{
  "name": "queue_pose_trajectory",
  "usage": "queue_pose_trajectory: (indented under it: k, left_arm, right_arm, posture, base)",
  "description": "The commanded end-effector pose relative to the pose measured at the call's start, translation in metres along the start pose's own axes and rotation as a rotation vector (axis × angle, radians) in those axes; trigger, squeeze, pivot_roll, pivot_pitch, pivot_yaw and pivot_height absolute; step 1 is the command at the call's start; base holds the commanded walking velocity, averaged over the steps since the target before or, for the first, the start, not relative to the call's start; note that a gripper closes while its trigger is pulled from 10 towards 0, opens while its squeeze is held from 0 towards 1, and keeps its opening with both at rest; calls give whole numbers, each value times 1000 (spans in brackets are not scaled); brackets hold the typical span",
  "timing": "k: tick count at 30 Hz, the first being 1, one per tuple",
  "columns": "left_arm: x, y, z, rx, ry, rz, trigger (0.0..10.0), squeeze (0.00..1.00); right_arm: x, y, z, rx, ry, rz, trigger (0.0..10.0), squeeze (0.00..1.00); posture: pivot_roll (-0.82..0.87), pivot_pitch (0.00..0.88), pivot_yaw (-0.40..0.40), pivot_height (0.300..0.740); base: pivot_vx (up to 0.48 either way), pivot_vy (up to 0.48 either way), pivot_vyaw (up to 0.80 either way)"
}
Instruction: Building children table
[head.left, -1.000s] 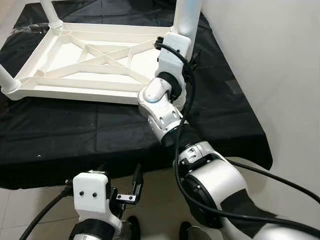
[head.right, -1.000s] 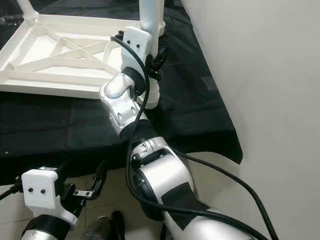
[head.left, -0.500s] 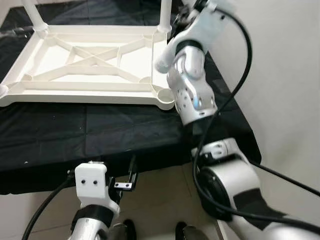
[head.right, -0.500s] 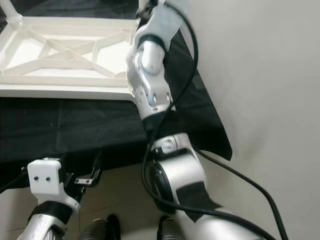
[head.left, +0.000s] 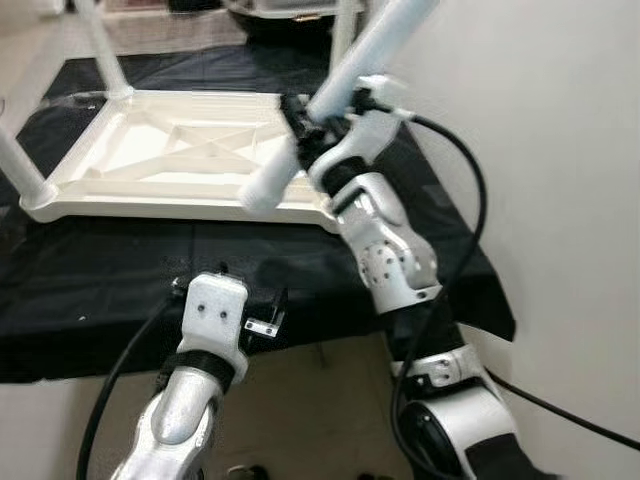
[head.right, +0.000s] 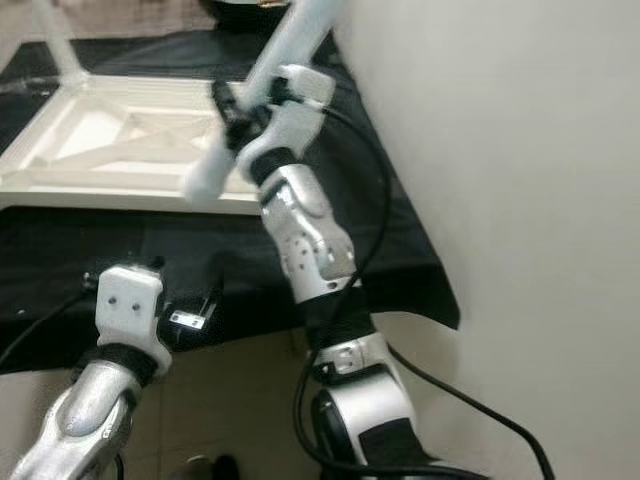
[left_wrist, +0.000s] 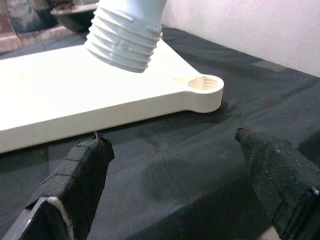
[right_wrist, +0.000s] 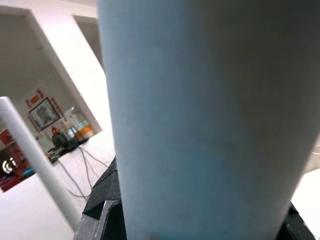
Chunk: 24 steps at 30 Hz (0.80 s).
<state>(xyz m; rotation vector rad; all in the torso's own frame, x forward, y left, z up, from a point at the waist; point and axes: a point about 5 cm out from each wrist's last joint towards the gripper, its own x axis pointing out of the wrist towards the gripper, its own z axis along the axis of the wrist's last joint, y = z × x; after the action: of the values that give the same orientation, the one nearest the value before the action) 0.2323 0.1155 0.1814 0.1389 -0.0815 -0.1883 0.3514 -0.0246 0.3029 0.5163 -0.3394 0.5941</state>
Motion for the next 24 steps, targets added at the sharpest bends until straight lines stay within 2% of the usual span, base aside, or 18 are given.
queue_pose_trajectory:
  k: [1, 4, 5, 7, 10, 11, 15, 24]
  left_arm:
    - [2, 4, -9, 36, 44, 7, 10000, 0]
    - [24, 8, -12, 146, 47, 3, 10000, 0]
    - [24, 8, -12, 146, 47, 3, 10000, 0]
    - [32, 11, -12, 202, 53, 22, 10000, 0]
    - [35, 12, -12, 215, 58, 29, 10000, 0]
    - [41, 10, -6, 252, 36, 12, 10000, 0]
    - [47, 6, -1, 300, 14, -8, 10000, 0]
    - [49, 2, -2, 314, 9, -19, 10000, 0]
  right_arm:
    - [-2, 4, -1, 18, 10, 35, 10000, 0]
    - [-9, 5, -11, 39, 60, 86, 10000, 0]
    - [-9, 5, -11, 39, 60, 86, 10000, 0]
    - [-13, 6, -16, 51, 85, 106, 10000, 0]
    - [-15, 6, -17, 58, 97, 116, 10000, 0]
    - [-20, 6, -23, 60, 125, 128, 10000, 0]
    - [-26, 4, -31, 50, 157, 136, 10000, 0]
    - [-34, 5, -39, 41, 195, 154, 10000, 0]
  posture:
    - [20, 83, -22, 740]
    - [19, 81, -25, 740]
    - [19, 81, -25, 740]
    - [16, 80, -25, 740]
    - [16, 80, -25, 740]
    - [16, 80, -25, 740]
    - [16, 80, -25, 740]
    - [27, 91, -26, 740]
  base:
    - [0, 0, 0]
    - [0, 0, 0]
    - [0, 0, 0]
    - [0, 0, 0]
    - [0, 0, 0]
    - [0, 0, 0]
    - [0, 0, 0]
    - [0, 0, 0]
